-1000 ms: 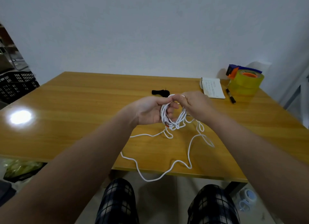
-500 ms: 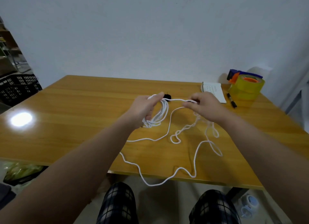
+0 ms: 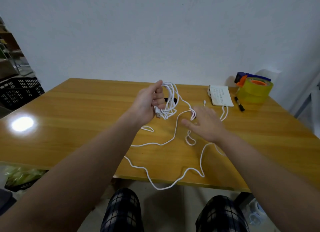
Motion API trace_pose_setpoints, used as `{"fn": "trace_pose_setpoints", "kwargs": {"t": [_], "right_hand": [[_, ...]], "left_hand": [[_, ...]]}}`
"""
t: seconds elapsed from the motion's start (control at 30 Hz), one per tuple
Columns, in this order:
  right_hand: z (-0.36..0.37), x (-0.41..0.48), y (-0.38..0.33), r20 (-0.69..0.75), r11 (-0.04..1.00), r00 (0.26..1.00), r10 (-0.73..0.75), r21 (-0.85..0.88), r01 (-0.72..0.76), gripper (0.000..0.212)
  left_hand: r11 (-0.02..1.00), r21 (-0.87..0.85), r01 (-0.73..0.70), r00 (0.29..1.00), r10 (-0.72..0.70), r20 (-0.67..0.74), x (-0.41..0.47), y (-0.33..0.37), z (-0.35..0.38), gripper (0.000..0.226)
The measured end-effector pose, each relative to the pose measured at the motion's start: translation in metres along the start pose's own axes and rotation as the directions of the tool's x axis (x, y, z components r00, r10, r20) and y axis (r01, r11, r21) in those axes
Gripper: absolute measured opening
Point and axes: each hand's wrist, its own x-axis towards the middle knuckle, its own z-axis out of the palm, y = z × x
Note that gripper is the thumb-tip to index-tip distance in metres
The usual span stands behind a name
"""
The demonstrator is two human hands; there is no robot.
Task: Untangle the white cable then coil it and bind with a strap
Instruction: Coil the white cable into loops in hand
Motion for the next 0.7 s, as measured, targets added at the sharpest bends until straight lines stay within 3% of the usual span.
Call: {"fn": "trace_pose_setpoints", "kwargs": {"t": [0.07, 0.13, 0.2, 0.23, 0.4, 0.5, 0.57, 0.7], "right_hand": [[0.004, -0.006, 0.001, -0.015, 0.997, 0.999, 0.030, 0.069, -0.029, 0.056], [0.000, -0.014, 0.004, -0.075, 0.946, 0.988, 0.136, 0.304, -0.107, 0.056], [-0.005, -0.018, 0.004, -0.137, 0.744, 0.948, 0.288, 0.655, -0.132, 0.050], [-0.008, -0.019, 0.002, -0.158, 0.655, 0.923, 0.350, 0.745, -0.121, 0.047], [-0.021, -0.007, -0.024, -0.147, 0.481, 0.877, 0.457, 0.871, -0.104, 0.031], [-0.029, 0.002, -0.030, -0.214, 0.609, 0.854, 0.475, 0.780, -0.143, 0.028], [-0.030, 0.007, -0.031, -0.219, 0.724, 0.882, 0.418, 0.667, -0.177, 0.022], [-0.028, 0.011, -0.028, -0.170, 0.807, 0.906, 0.387, 0.539, -0.243, 0.018]], "left_hand": [[0.997, -0.053, -0.057, 0.994, 0.052, -0.092, 0.005, 0.002, -0.003, 0.038], [0.989, -0.088, -0.120, 0.975, 0.101, -0.199, 0.011, 0.004, -0.011, 0.037], [0.983, -0.050, -0.178, 0.940, 0.155, -0.305, 0.014, 0.000, -0.021, 0.036], [0.982, -0.018, -0.190, 0.923, 0.172, -0.343, 0.015, -0.004, -0.025, 0.035], [0.992, 0.044, -0.116, 0.897, 0.124, -0.424, 0.016, -0.030, -0.030, 0.035], [0.995, 0.001, -0.097, 0.910, 0.089, -0.406, 0.014, -0.035, -0.028, 0.035], [0.996, -0.035, -0.086, 0.927, 0.067, -0.369, 0.011, -0.037, -0.025, 0.036], [0.997, -0.059, -0.051, 0.957, 0.032, -0.287, 0.007, -0.036, -0.023, 0.036]]}}
